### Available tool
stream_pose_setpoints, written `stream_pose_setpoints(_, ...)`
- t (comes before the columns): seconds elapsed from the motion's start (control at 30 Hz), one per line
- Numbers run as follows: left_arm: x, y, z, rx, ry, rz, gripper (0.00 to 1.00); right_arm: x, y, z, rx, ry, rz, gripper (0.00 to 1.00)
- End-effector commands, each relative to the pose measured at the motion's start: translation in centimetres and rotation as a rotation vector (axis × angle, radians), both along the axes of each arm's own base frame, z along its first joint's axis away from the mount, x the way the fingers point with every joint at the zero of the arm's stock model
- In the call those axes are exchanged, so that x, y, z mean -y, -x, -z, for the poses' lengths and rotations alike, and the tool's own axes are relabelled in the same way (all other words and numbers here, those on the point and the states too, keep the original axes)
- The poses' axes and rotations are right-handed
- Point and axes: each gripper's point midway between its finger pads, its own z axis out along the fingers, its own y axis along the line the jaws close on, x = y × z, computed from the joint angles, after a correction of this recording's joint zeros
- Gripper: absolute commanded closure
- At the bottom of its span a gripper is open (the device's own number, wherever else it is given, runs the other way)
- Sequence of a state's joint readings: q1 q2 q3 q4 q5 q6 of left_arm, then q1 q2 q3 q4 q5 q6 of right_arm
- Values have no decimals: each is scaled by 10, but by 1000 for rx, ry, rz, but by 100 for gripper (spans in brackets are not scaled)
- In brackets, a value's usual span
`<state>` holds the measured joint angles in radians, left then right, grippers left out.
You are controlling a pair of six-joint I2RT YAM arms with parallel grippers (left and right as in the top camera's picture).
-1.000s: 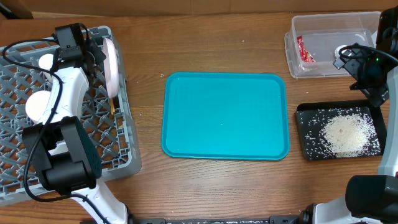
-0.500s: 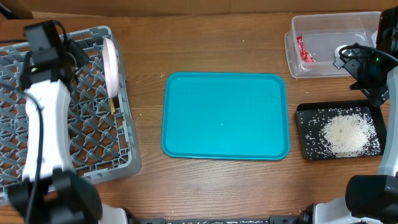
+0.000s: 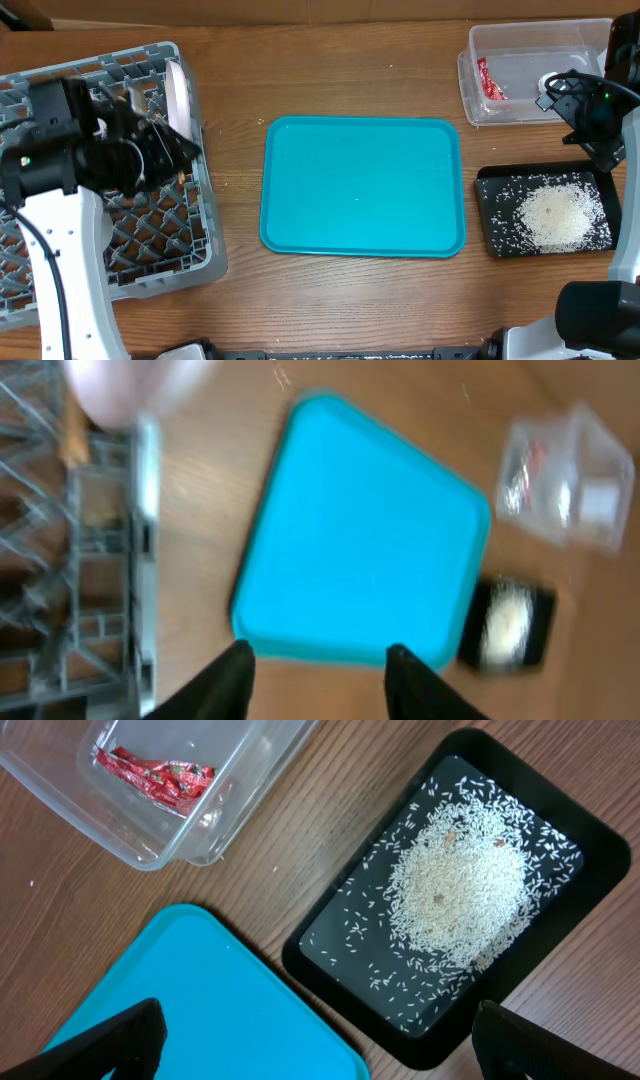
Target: Sort waste into correct bins and load items into the dishwasher
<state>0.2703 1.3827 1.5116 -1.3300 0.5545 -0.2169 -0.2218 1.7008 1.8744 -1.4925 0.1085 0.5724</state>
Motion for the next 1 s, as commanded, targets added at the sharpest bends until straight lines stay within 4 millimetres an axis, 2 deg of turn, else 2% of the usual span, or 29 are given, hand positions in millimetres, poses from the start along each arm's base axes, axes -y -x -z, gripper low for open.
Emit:
stream_pose_setpoints(0.0,23,31,-28,127,0,179,51,2,-1,-4,13,8,7,0)
stream_pose_setpoints(0.2,37,82,-48,185,-34,200,50,2,-1,-4,13,8,7,0)
stream_pose_setpoints(0.3,45,110,-53,191,-27,177,45,2,-1,-4,13,8,7,0)
stream_pose_setpoints(0.33,47,120,-54,185,-21,167,29,2,-1,-4,13,8,7,0)
stream_pose_setpoints(0.37,50,128,-55,176,-12,154,0,2,-1,-4,13,8,7,0)
stream_pose_setpoints(0.47,55,149,-55,124,31,84,0,2,-1,-4,13,8,7,0)
stream_pose_setpoints(0.53,56,154,-57,137,27,81,0,2,-1,-4,13,8,7,0)
stream_pose_setpoints(0.6,54,156,-56,146,1,86,0,2,-1,-4,13,8,7,0)
stream_pose_setpoints(0.7,38,155,-47,119,-94,53,0,2,-1,-4,13,8,7,0)
stream_pose_setpoints(0.87,33,155,-43,104,-124,41,0,2,-1,-4,13,8,7,0)
stream_pose_setpoints(0.97,34,156,-37,117,-152,110,0,2,-1,-4,13,8,7,0)
